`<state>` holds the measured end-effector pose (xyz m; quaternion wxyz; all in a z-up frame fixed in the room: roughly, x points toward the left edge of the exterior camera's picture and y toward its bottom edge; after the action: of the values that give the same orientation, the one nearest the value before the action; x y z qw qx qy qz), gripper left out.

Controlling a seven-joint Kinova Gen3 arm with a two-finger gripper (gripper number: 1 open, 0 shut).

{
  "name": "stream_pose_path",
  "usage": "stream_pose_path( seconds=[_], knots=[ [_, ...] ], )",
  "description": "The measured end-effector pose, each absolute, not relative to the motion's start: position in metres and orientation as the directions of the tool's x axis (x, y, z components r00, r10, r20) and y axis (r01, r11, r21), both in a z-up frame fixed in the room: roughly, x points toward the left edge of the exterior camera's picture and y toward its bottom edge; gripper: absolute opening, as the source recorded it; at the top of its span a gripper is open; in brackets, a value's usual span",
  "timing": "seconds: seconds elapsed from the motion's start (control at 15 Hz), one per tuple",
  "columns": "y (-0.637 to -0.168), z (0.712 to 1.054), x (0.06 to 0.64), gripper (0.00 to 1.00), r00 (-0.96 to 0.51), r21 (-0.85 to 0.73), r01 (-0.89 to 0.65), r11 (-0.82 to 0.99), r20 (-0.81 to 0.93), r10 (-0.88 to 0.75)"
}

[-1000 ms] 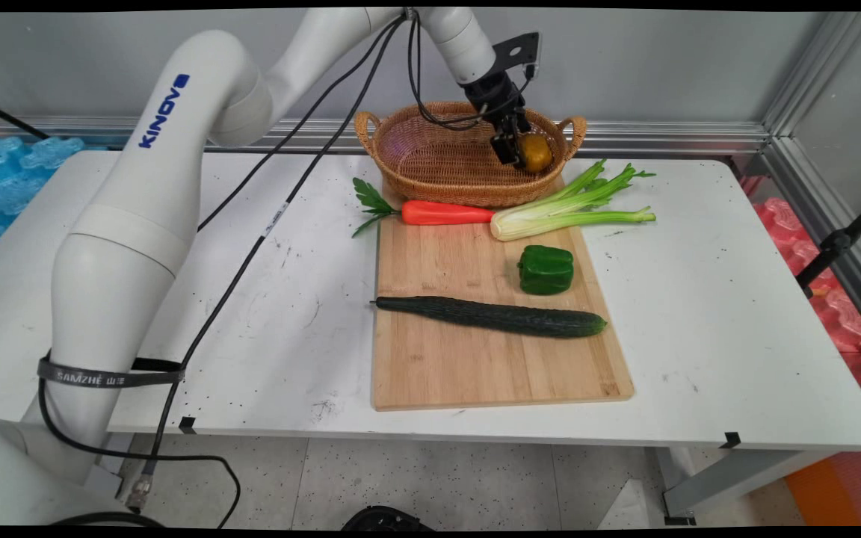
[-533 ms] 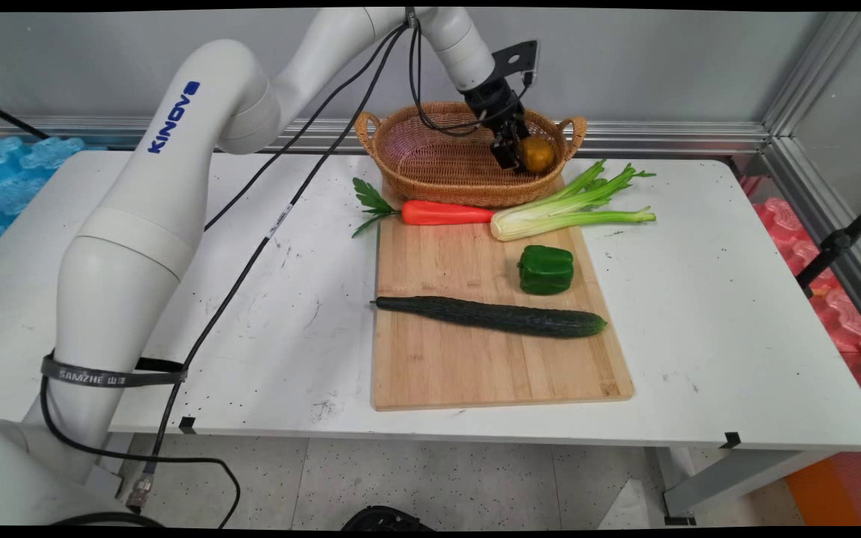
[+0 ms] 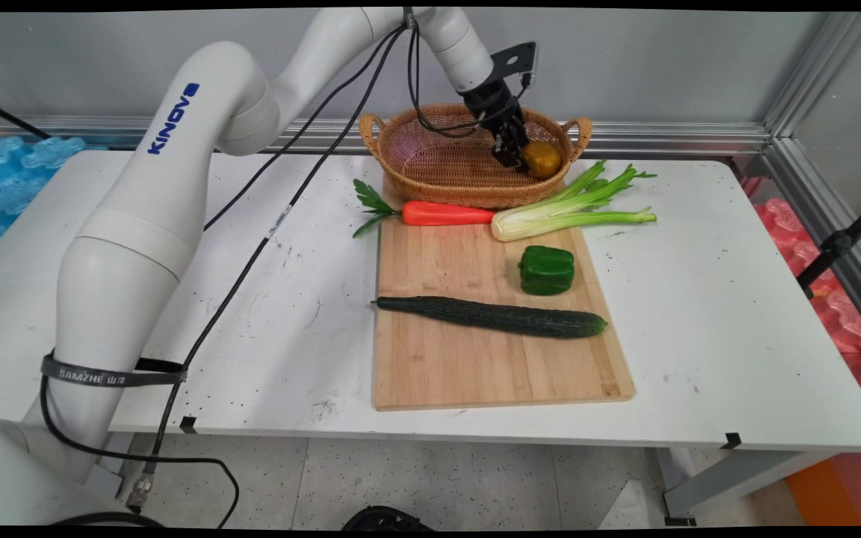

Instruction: Pick up the potato from the vegetable basket, then place the picked object on the cutting board

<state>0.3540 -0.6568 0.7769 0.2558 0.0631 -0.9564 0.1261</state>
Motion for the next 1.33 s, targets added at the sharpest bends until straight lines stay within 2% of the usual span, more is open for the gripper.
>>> stream_pose_path(
  seconds=[0.67,1.33],
  knots=[
    [-0.635,0.812,0.379,0.00,-0.865,-0.223,-0.234,0.946,0.493,-0.097],
    [-0.567,0.862,0.391,0.00,-0.845,-0.209,-0.336,0.918,0.497,-0.196]
  ],
)
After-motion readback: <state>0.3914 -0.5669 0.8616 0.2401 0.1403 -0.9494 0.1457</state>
